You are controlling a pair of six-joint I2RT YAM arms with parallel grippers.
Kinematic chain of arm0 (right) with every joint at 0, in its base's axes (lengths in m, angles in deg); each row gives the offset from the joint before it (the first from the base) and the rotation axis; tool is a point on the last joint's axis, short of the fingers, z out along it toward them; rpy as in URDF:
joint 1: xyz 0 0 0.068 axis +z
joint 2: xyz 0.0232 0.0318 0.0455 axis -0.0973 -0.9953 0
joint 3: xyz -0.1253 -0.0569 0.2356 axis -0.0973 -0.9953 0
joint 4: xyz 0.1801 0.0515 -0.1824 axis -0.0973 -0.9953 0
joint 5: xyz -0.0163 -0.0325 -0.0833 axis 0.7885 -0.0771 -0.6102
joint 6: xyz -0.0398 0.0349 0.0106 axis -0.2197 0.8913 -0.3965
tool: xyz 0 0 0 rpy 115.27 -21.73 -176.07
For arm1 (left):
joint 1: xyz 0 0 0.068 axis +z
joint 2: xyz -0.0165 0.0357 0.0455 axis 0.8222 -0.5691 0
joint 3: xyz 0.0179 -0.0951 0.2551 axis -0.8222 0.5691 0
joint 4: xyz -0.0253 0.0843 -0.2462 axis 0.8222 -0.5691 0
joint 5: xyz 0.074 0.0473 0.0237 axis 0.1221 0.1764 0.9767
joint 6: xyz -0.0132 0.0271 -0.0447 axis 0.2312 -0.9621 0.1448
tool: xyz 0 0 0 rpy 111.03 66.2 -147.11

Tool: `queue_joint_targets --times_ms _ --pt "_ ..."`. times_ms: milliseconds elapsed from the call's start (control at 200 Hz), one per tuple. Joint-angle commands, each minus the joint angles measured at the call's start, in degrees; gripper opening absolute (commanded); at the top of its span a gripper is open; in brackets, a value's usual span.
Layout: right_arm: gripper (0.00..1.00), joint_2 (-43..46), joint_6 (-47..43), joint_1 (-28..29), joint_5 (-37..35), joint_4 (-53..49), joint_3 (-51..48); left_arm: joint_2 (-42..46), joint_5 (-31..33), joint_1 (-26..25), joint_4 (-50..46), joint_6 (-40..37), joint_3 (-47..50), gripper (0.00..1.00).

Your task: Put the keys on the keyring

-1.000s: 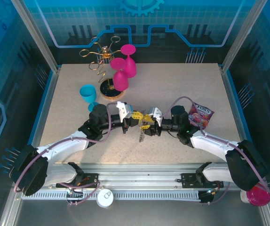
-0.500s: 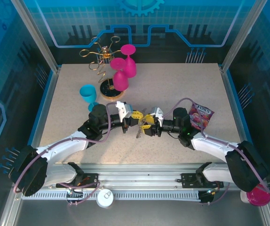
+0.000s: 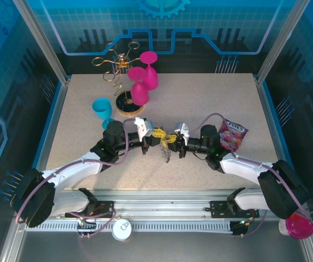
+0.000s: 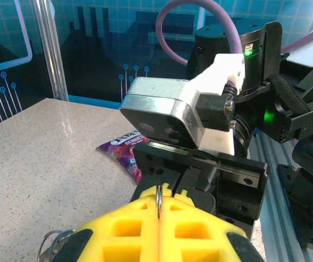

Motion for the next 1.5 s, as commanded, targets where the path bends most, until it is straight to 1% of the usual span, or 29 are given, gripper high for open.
queue_joint_targets --times_ms 0,170,370,550,695,851,911,926,1001,1096,1306,1341,1386,1446,1496 --pt "0.00 2.89 -1.51 -1.05 -0.89 -3.67 -0.28 1.66 0.51 0.00 0.91 -0.46 -0.40 0.00" --pt "0.00 7.37 -5.71 -1.96 -5.05 -16.75 1.20 2.26 0.31 0.06 -2.25 -2.97 -0.84 0.00" --pt "0.00 11.06 -13.39 -2.90 -4.95 -33.77 6.34 2.79 -0.31 0.03 -7.25 -6.88 -1.86 0.00" --pt "0.00 10.49 -17.98 -3.19 -5.39 -46.29 12.84 2.79 -1.24 0.05 -8.90 -9.15 -2.16 0.00" --pt "0.00 8.65 -21.17 -3.10 -5.85 -53.83 18.00 2.74 -2.15 -0.02 -10.87 -10.58 -2.68 0.00" --pt "0.00 8.13 -23.16 -2.90 -6.19 -58.07 22.06 3.01 -0.49 -0.02 -15.50 -13.55 -3.25 0.00" --pt "0.00 7.87 -23.80 -2.28 -6.21 -59.84 22.84 2.67 0.03 -0.09 -18.63 -15.39 -4.06 0.00" --pt "0.00 7.74 -24.08 -2.10 -6.26 -60.42 24.57 2.50 0.25 -0.17 -19.32 -15.81 -4.29 0.00" --pt "0.00 7.22 -25.47 -0.94 -6.47 -62.92 26.76 1.77 0.73 -0.40 -21.52 -17.37 -4.83 0.00" --pt "0.00 7.01 -26.49 0.13 -6.51 -64.66 28.32 0.92 1.08 -0.37 -21.74 -17.73 -4.73 0.00" --pt "0.00 6.80 -26.39 0.51 -6.75 -65.41 29.26 0.50 2.65 -0.45 -21.04 -16.75 -3.92 0.00" --pt "0.00 6.74 -26.31 0.51 -6.55 -65.41 29.43 0.57 3.00 -0.41 -20.91 -16.51 -3.69 0.05" --pt "0.00 6.59 -26.13 0.51 -6.30 -65.25 29.52 0.74 3.18 -0.42 -20.93 -16.42 -3.42 0.07" --pt "0.00 6.59 -25.87 0.68 -5.92 -64.77 29.49 1.00 3.03 -0.45 -20.83 -16.41 -3.14 0.03" --pt "0.00 6.56 -25.39 0.78 -5.61 -64.09 29.38 1.06 3.25 -0.41 -20.96 -16.35 -2.98 0.04"
